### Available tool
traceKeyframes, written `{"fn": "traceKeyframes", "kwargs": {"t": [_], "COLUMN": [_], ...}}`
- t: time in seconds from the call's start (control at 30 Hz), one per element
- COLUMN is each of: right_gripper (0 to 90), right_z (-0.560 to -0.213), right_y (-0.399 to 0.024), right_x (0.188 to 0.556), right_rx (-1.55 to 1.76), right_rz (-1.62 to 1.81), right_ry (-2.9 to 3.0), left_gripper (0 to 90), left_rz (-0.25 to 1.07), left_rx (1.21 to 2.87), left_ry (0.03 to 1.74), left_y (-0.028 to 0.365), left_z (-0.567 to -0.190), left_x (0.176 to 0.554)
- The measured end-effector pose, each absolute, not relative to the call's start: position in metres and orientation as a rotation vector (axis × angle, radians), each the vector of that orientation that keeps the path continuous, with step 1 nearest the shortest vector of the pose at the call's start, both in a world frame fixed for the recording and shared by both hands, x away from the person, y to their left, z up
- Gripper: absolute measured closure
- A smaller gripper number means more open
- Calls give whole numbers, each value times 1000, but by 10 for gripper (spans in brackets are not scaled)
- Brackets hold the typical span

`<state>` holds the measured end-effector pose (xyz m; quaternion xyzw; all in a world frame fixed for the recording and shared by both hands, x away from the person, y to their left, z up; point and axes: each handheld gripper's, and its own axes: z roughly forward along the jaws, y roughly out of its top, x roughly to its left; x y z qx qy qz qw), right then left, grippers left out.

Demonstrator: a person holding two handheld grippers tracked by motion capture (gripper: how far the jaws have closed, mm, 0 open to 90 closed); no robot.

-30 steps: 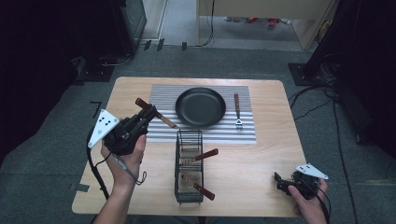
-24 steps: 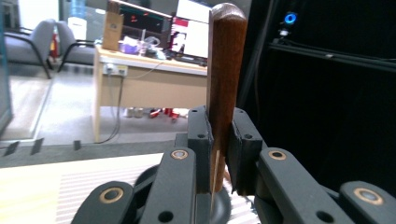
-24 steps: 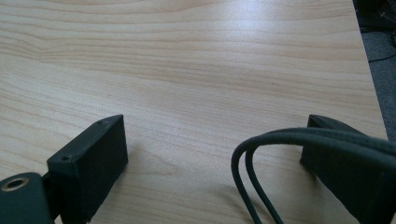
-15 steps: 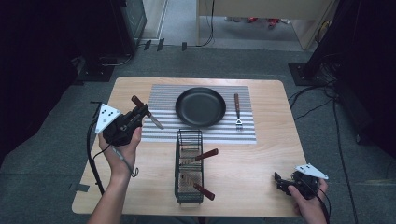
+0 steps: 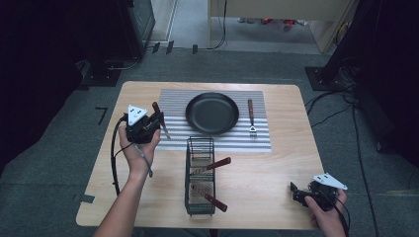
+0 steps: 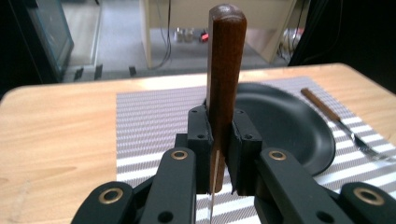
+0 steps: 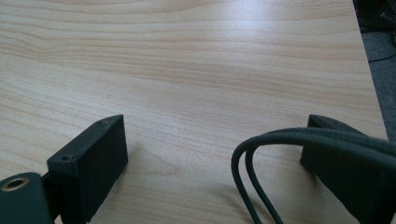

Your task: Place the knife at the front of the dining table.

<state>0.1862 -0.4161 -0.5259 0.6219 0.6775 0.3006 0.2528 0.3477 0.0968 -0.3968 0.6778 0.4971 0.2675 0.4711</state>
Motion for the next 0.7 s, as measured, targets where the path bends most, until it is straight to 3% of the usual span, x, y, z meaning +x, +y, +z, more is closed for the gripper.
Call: {"fn": "traceKeyframes", "kwargs": {"t": [0.43, 0.7], "right_gripper": [67, 67], "right_z": [-526, -526], "right_y": [-416, -416], "right_x": [186, 186], "right_rx": [1691, 1689], "right_rz": [818, 818], "right_ry": [1841, 1841], "left_gripper": [821, 817], "left_rz": [630, 612], "left_rx": [1692, 1657], "left_ry": [1288, 1364], "left_y": [86, 75], "left_z": [-407, -423], "left_x": [383, 429]}}
